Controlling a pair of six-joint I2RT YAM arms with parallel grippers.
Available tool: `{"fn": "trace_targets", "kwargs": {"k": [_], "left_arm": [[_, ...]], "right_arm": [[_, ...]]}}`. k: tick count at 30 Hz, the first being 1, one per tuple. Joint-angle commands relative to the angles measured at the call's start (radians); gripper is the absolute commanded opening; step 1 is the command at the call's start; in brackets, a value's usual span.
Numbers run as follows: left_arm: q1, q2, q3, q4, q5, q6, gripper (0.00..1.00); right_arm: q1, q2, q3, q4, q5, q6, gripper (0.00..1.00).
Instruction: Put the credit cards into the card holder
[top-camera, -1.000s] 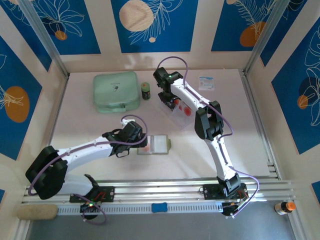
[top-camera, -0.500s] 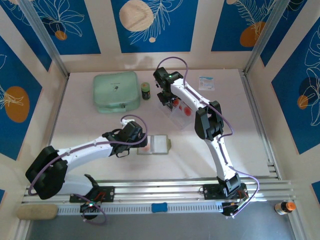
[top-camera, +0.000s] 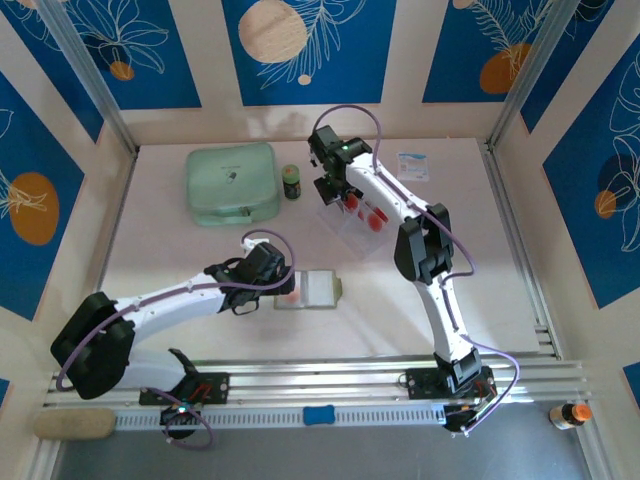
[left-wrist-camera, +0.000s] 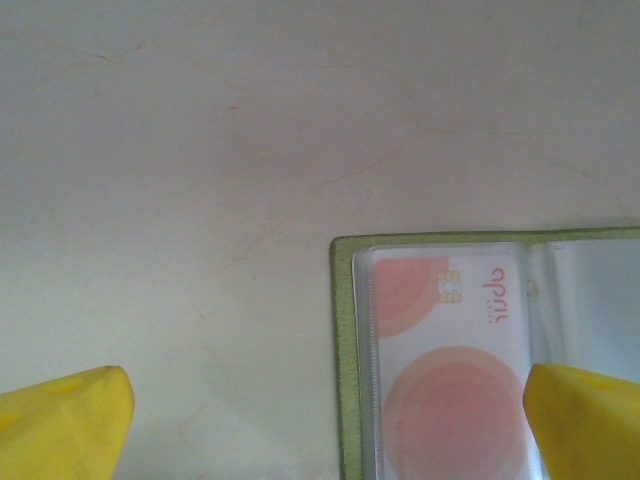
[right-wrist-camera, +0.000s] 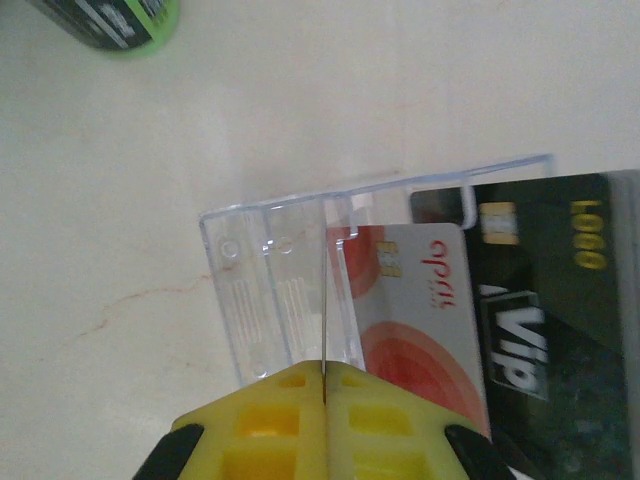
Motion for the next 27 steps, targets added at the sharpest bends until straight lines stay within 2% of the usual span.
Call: {"fn": "trace_targets", "kwargs": {"k": [1, 7, 11, 19, 23, 27], "left_arm": [[0.012, -0.024, 0.012, -0.011, -0.012, 0.017, 1.0], [0.019, -0.025, 0.041, -0.027, -0.02, 0.054, 1.0], [0.024, -0.013, 0.068, -0.046, -0.015, 0.09, 1.0], [0.029, 0.071, 0.123, -0.079, 0.019, 0.131, 1.0], [0.029, 0.113, 0.134, -0.078, 0.032, 0.131, 1.0], [0.03, 0.142, 0.134, -0.078, 0.036, 0.128, 1.0]], "right_arm": [[0.018, -0.115, -0.005, 0.005, -0.037, 0.0, 0.0], [0.061, -0.252, -0.125, 0.062, -0.079, 0.068, 0.0], [0.068, -0.407, -0.352, 0.196, -0.191, 0.19, 0.0], [0.012, -0.762, -1.023, 0.747, -0.511, 0.571, 0.0], [0.018, -0.859, -1.284, 1.004, -0.544, 0.731, 0.0], [0.045, -0.891, -1.505, 1.244, -0.544, 0.877, 0.0]]}}
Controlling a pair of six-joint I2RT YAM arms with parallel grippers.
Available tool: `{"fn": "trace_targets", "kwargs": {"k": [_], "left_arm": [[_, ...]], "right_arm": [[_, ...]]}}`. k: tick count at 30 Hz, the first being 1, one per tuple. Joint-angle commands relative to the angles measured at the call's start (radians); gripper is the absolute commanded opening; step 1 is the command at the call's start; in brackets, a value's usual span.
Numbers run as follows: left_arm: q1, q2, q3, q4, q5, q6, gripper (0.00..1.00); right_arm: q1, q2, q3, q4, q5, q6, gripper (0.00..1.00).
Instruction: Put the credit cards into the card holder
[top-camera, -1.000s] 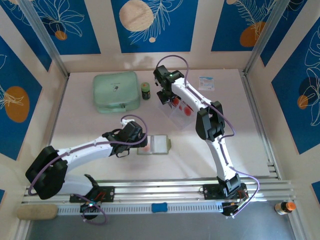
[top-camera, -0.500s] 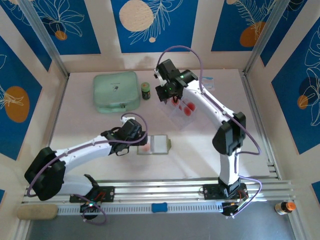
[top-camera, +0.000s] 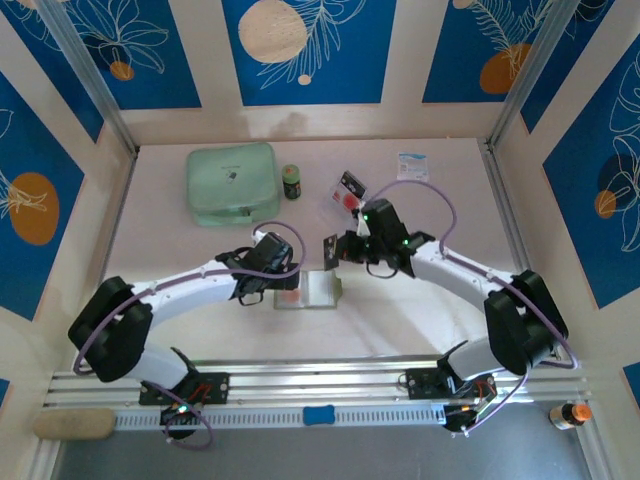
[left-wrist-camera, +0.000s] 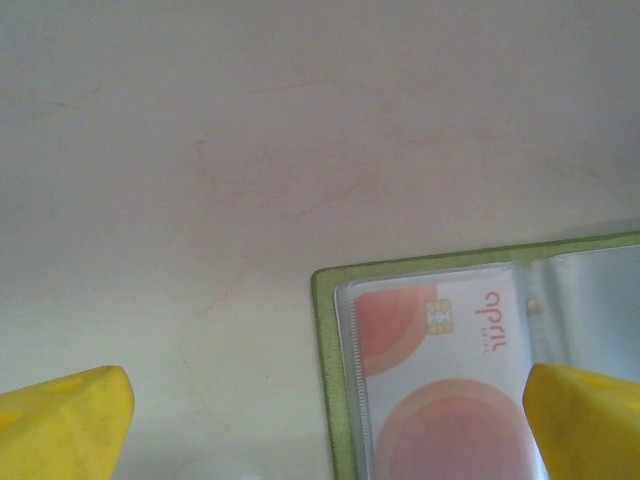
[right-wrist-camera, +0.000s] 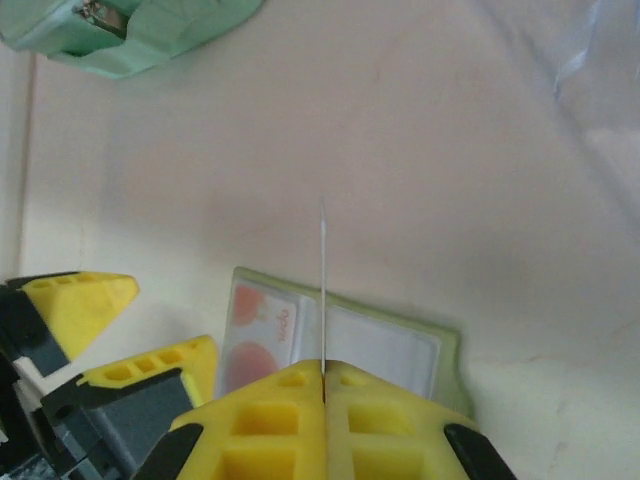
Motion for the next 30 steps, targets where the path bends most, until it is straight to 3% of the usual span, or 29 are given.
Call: {"fn": "trace_targets", "kwargs": {"k": [1, 13, 30], "left_arm": [[0.01, 0.02, 0.024, -0.032, 0.011, 0.021, 1.0], [0.008, 0.046, -0.021, -0.044, -0.002, 0.014, 1.0], [0.008, 0.062, -0.076, -0.051, -0.02, -0.022, 1.0]], "right_arm": [[0.028, -0.026, -0.125, 0.334, -0.05, 0.193, 0.0], [0.172, 0.036, -0.279, 0.57, 0.096, 0.257, 0.0], [0.203, 0.117, -0.3, 0.651, 0.153, 0.275, 0.0]]}}
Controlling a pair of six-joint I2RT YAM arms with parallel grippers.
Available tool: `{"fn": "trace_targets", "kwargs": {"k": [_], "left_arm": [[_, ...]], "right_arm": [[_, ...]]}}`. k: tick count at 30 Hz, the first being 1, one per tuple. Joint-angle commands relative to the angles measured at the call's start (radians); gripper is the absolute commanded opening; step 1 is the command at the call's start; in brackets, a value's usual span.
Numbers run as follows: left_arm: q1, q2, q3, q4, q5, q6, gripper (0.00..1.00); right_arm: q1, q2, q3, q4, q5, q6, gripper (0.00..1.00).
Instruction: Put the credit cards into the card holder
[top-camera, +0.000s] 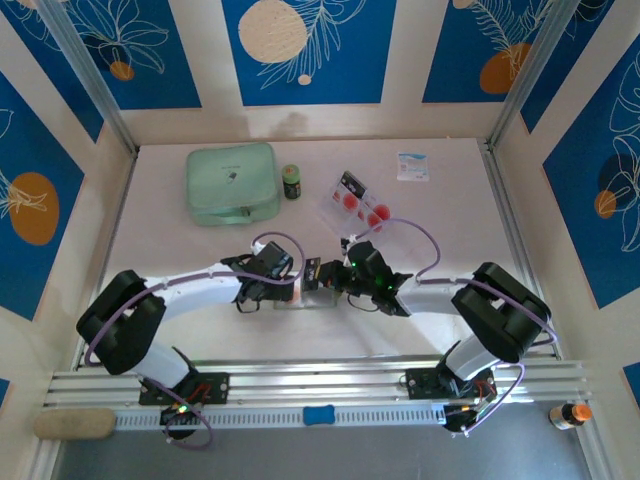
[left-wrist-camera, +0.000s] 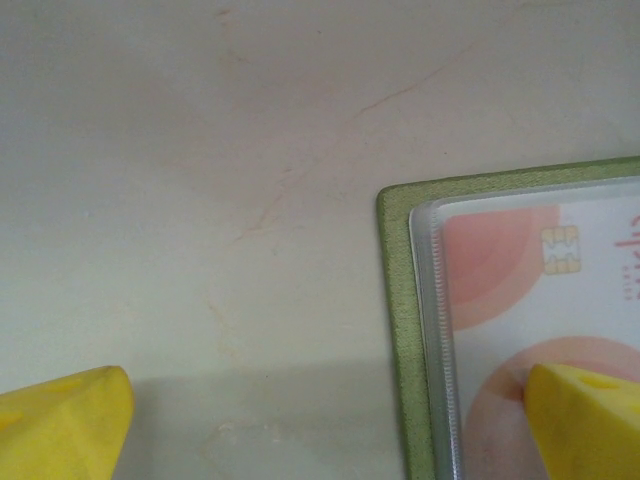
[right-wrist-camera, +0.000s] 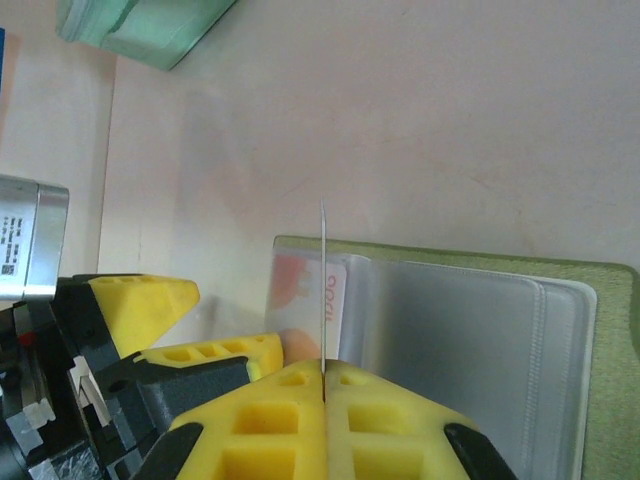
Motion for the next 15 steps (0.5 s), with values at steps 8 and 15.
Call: {"fn": "trace_targets", "kwargs": {"k": [8, 15], "left_arm": [[0.008, 0.004, -0.035, -0.039, -0.017, -0.034, 1.0], [0.009, 0.001, -0.045, -0.038, -0.018, -0.041, 1.0]], "right_arm": [[0.02, 0.048, -0.015, 0.083, 0.03, 0.021, 0.0], [0.024, 0.072, -0.01, 0.097, 0.027, 0.028, 0.0]]}}
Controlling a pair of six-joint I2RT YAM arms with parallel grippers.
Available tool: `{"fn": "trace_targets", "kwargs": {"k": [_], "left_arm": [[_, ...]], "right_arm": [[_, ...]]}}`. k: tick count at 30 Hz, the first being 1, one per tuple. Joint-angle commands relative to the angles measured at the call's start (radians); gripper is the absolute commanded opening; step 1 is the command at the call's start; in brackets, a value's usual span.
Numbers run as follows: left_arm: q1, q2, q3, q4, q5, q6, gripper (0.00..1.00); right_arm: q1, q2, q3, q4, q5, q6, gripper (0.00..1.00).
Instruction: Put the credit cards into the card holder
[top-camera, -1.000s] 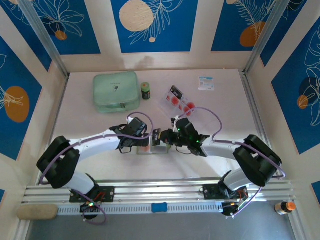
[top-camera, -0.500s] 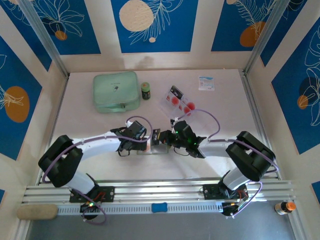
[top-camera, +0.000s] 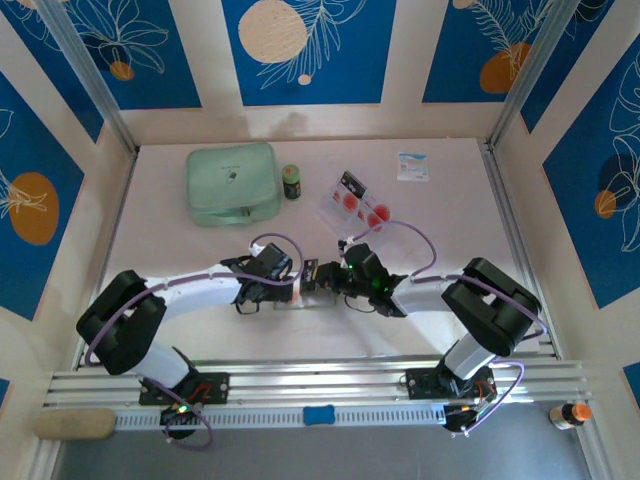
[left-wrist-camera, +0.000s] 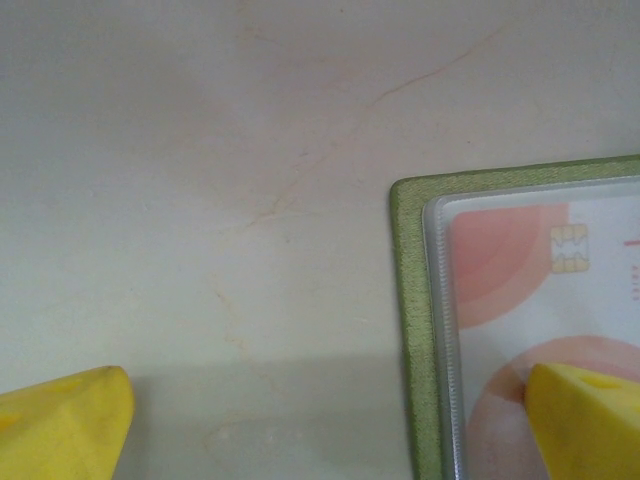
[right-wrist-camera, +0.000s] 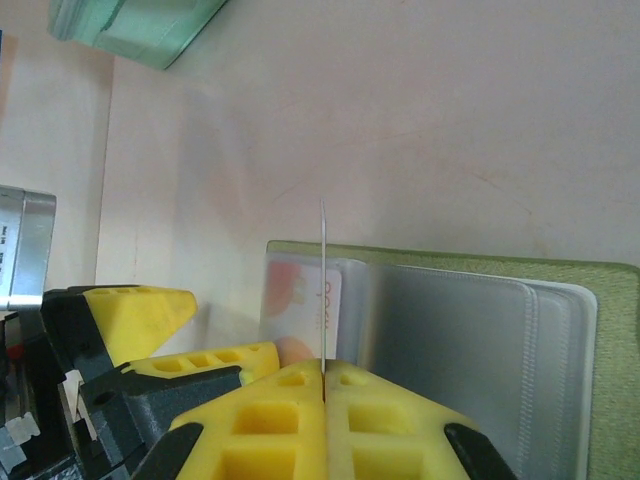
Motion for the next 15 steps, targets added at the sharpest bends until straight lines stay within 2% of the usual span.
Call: {"fn": "trace_targets", "kwargs": {"k": [1, 15], "left_arm": [[0.008, 0.002, -0.031, -0.044, -0.019, -0.008, 1.0], [0.008, 0.0, -0.034, -0.043, -0.018, -0.011, 1.0]], "right_arm": [[0.009, 0.017, -0.008, 0.032, 0.019, 0.01, 0.0], [0.019, 0.031, -0.03, 0.044, 0.035, 0.024, 0.0]]}}
